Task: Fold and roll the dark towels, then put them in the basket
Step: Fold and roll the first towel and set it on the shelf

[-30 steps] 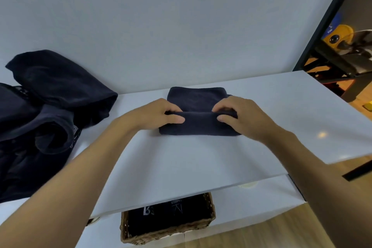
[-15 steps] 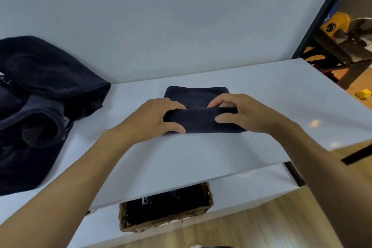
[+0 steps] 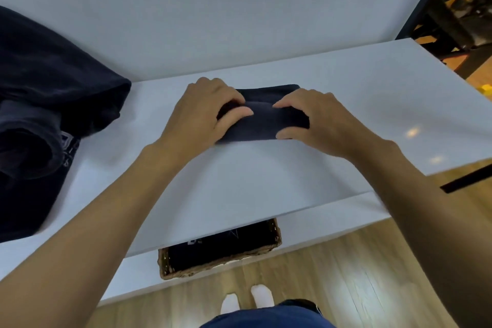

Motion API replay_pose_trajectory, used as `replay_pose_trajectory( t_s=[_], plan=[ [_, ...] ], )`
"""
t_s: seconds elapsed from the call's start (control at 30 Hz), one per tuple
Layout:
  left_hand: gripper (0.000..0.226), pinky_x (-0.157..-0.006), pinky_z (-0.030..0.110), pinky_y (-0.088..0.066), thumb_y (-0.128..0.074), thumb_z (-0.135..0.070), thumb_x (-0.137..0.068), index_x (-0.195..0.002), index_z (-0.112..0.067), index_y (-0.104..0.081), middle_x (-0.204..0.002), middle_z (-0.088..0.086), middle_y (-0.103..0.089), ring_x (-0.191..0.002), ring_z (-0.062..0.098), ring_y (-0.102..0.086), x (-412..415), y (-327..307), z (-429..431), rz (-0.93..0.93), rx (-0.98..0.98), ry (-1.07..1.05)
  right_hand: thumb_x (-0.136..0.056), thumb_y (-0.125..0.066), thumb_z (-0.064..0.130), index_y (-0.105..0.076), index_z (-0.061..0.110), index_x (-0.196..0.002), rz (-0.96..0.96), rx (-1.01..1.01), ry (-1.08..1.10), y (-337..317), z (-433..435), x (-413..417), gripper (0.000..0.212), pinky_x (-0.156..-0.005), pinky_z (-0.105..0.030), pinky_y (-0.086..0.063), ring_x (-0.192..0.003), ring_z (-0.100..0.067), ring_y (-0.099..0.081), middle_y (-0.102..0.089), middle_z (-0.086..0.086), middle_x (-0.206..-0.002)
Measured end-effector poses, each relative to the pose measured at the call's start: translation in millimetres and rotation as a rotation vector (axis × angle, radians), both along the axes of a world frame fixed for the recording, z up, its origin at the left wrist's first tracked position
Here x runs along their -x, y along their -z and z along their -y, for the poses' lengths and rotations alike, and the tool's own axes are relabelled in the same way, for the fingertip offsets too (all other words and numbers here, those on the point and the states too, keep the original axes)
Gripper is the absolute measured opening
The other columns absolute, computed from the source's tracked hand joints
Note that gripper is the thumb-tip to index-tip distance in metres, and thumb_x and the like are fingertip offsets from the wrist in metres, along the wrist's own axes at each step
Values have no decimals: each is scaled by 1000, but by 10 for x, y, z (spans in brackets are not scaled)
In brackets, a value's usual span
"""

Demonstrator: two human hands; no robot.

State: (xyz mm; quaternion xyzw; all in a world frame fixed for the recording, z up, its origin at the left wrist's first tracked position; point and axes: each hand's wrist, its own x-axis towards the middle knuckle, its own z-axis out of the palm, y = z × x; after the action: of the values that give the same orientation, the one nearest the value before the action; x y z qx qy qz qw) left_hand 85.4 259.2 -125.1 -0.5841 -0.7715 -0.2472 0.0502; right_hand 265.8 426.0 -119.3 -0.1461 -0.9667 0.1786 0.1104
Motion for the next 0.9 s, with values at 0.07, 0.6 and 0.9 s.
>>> replay_pose_trajectory(
  t_s=[0.07,0.6,0.9],
  plan=[
    [59,-93,34,-34,-64,-60,-77,-122,-21,-60,-116,-3,-60,-106,22,-50,-33,62,56,-102,79,40,-86,-69,34,-63,27,-117,45,164,5,-90,-117,83,32,-78,-9,-37,-93,-5,-55,-62,16,-104],
    [37,-67,25,-46,-72,-55,-77,-91,-21,-68,-88,-4,-69,-81,13,-64,541,-203,-469,811,172,-223,-77,-70,54,-48,24,-135,6,-373,40,62,-204,573,69,-106,-39,-24,-127,-21,-44,-47,5,-141],
    [74,-94,40,-37,-69,-50,-79,-138,-12,-45,-129,9,-53,-111,31,-50,303,70,-391,-274,189,-85,-74,-71,58,-55,30,-121,187,-37,16,-162,-398,871,57,-89,-40,-38,-103,-19,-55,-57,7,-110]
  ],
)
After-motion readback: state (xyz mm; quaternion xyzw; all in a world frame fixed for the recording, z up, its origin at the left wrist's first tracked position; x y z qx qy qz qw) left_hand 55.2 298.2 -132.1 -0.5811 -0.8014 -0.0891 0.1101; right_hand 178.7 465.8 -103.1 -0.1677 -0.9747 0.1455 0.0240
